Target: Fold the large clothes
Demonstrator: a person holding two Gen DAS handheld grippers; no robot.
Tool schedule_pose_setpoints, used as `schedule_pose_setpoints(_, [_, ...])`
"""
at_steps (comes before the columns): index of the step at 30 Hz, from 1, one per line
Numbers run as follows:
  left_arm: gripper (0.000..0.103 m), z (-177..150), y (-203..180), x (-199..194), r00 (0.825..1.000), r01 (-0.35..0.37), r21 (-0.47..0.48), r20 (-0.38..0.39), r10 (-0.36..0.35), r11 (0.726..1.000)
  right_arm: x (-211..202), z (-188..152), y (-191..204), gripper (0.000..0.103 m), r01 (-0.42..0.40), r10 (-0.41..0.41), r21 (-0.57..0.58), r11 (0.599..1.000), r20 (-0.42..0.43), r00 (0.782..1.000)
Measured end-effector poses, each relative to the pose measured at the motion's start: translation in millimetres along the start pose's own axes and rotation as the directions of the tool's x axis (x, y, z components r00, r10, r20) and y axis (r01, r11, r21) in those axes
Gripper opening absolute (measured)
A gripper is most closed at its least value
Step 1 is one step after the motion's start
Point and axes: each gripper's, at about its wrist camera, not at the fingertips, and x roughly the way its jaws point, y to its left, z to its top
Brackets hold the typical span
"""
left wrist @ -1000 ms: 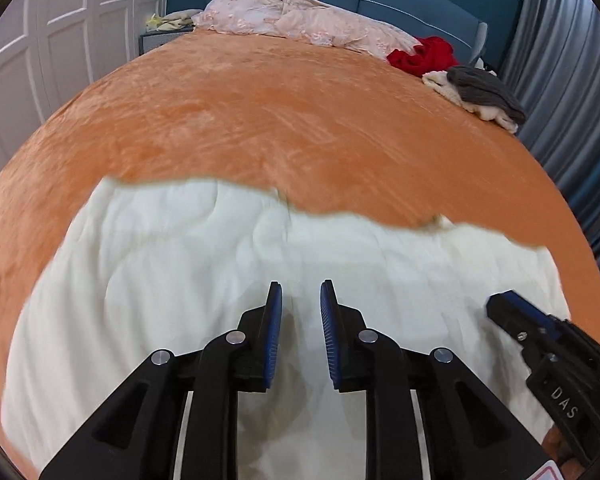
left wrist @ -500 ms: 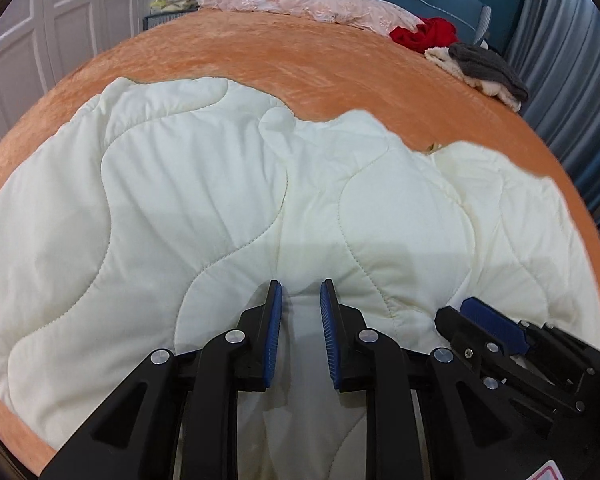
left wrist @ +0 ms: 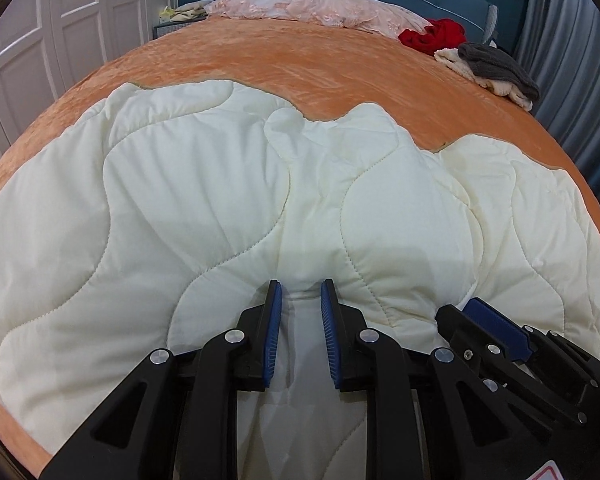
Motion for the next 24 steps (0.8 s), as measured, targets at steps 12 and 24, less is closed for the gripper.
schedule_pose_setpoints(12, [0.04,8.4,23.3,-41.3,0.992,0.113,-0.119,-0.047,-0.119,0.986,-37.1,14.5,19.1,0.024,-0.02,0.02,0.009,1.0,-0.058,0.998])
schedule_pose_setpoints(24, [0.057,-37.5,157.3,-110.8,0.996,0.079,-0.498,-0.006,-0.095,0.863,-39.1,-15.4,58.4,0.03,-0.02,0.013,-0.061,0.998,-0.125,0.992])
